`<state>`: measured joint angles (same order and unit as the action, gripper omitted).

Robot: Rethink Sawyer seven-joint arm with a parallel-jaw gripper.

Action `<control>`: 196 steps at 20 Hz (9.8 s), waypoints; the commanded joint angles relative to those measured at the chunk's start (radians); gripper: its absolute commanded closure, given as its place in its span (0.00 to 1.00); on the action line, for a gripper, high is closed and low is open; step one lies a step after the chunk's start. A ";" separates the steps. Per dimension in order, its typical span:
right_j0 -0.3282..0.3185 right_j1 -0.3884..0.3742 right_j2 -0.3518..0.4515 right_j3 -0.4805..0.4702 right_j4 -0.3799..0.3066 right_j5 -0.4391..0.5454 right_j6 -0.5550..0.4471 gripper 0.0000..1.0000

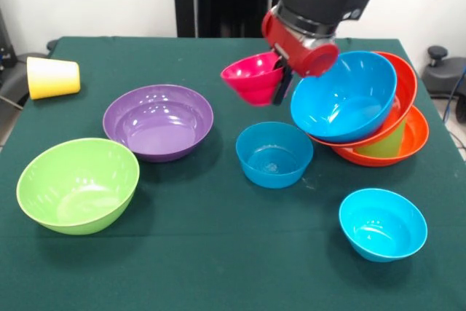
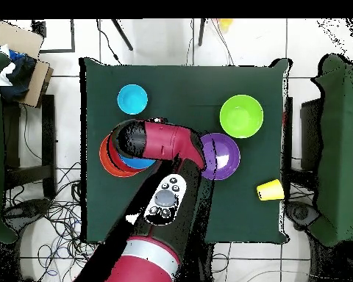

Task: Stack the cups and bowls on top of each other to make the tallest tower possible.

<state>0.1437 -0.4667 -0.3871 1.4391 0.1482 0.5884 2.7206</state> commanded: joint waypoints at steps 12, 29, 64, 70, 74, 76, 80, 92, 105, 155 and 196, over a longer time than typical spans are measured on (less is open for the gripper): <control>0.024 -0.028 0.187 0.068 0.026 0.105 0.041 1.00; 0.098 -0.014 0.192 0.006 0.149 0.184 0.147 1.00; 0.175 0.067 0.124 -0.088 0.229 0.189 0.233 1.00; 0.215 0.126 0.097 -0.151 0.289 0.177 0.310 1.00; 0.228 0.142 0.075 -0.162 0.309 0.181 0.309 1.00; 0.228 0.132 0.073 -0.147 0.313 0.184 0.292 1.00; 0.227 0.115 0.073 -0.116 0.316 0.178 0.263 1.00; 0.214 0.098 0.084 -0.083 0.326 0.155 0.225 1.00; 0.249 0.140 0.086 -0.180 0.412 0.186 0.306 1.00; 0.216 -0.058 0.052 0.122 0.279 0.159 0.109 1.00; 0.302 0.197 -0.034 0.048 0.325 -0.087 0.224 1.00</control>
<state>0.4368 -0.3884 -0.4773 1.5017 0.5056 0.5882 2.7743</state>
